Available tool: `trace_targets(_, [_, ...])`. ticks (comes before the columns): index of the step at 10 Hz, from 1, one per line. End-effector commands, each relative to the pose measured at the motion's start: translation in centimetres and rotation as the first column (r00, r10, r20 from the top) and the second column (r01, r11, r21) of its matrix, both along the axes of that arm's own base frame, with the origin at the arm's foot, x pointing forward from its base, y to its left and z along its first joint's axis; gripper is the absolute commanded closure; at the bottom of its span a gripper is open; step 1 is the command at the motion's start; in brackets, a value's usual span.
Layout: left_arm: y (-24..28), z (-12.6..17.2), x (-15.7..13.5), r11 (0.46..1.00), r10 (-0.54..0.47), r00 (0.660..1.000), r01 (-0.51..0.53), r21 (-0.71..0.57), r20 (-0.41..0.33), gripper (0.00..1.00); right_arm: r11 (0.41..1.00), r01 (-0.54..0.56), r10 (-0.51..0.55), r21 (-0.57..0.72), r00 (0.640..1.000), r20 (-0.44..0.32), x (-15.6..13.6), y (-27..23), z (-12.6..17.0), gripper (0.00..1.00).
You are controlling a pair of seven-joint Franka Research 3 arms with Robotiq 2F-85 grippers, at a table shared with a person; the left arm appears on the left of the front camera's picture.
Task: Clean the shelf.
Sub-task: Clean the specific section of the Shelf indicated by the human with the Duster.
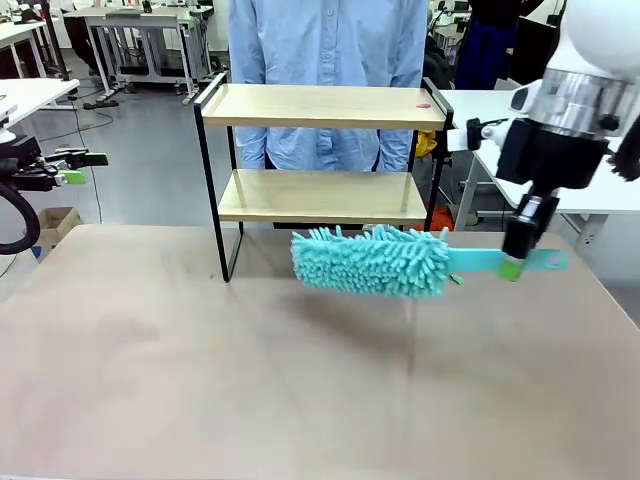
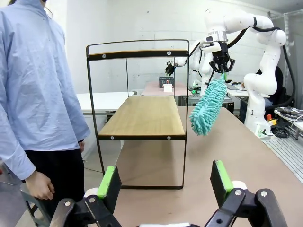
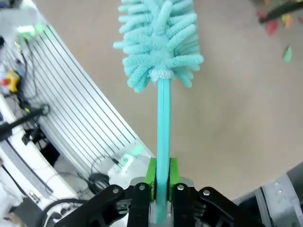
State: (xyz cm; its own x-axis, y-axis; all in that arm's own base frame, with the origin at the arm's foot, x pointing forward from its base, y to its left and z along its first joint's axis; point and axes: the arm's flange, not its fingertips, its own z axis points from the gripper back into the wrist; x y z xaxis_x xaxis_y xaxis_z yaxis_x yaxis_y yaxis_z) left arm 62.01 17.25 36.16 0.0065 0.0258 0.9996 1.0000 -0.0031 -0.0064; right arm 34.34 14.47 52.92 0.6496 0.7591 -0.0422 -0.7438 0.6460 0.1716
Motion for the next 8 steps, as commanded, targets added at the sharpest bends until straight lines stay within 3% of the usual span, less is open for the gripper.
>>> trace_targets(1, [0.0, 0.3, -0.2, 1.0, 0.001, 1.0, -0.001, -0.002, 0.007, 0.0, 0.997, -0.048, 0.048, -0.055, 0.999, 0.0, -0.8, -2.7, -0.4, 0.87])
trace_targets(4, [0.0, 0.3, -0.2, 1.0, 0.001, 1.0, -0.001, -0.002, 0.007, 0.0, 0.992, -0.067, 0.06, -0.108, 0.996, -0.066, -3.0, -5.9, -1.4, 0.87])
trace_targets(7, [0.0, 0.3, -0.2, 1.0, 0.001, 1.0, -0.001, -0.002, 0.007, 0.0, 0.992, -0.101, 0.098, -0.073, 0.994, -0.042, -3.9, -6.8, -2.0, 0.87])
trace_targets(8, [0.0, 0.3, -0.2, 1.0, 0.001, 1.0, -0.001, -0.002, 0.007, 0.0, 0.992, -0.036, 0.027, -0.117, 0.996, -0.082, -3.3, -5.8, -2.1, 0.87])
